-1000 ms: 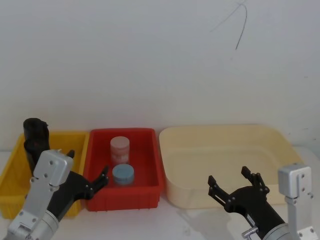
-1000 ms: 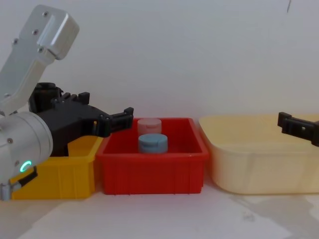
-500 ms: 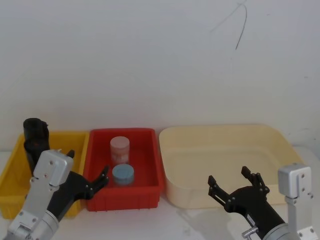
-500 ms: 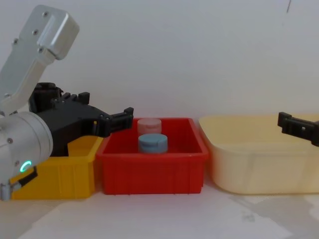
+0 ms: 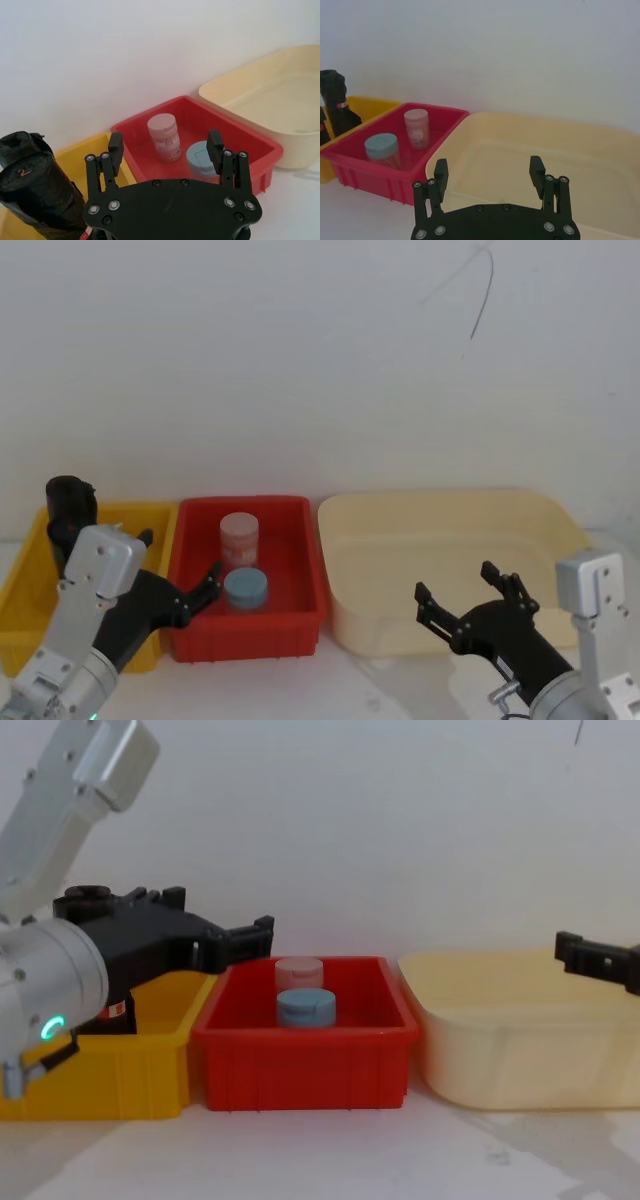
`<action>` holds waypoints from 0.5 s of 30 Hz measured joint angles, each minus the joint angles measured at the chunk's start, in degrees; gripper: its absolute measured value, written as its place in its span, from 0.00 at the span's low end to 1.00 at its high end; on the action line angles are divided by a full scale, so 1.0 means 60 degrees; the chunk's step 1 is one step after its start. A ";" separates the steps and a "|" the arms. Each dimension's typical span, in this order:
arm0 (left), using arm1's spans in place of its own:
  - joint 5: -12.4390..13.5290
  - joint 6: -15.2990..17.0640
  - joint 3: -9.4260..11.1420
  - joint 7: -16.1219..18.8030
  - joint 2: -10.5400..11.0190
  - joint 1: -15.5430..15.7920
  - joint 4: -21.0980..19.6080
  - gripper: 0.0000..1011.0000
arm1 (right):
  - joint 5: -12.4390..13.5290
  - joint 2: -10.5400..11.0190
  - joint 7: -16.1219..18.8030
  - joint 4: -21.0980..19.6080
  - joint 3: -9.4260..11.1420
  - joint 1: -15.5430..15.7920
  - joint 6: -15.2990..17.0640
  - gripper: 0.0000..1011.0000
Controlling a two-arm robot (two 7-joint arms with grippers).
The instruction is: Pick up the garbage bag with the one hand and transfer it to the other hand.
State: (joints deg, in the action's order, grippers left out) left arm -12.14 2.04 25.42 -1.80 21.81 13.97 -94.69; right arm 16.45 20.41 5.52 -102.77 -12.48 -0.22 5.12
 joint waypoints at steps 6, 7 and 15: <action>-0.0236 0.0402 -0.0243 -0.0042 0.0130 -0.0274 -0.0678 0.99 | 0.0166 0.0166 0.0314 -0.0311 0.0082 -0.0086 0.0391 0.99; -0.0267 0.0443 -0.0288 -0.0042 0.0148 -0.0330 -0.0782 0.99 | 0.0178 0.0185 0.0362 -0.0345 0.0082 -0.0099 0.0447 0.99; -0.0591 0.0904 -0.0654 -0.0003 0.0265 -0.0813 -0.1561 0.99 | 0.0192 0.0315 0.0655 -0.0652 0.0001 -0.0195 0.0830 0.99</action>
State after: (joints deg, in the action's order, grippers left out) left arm -15.68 7.46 21.50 -1.82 23.40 9.09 -104.06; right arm 17.61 22.30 9.45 -106.68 -12.47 -1.39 10.10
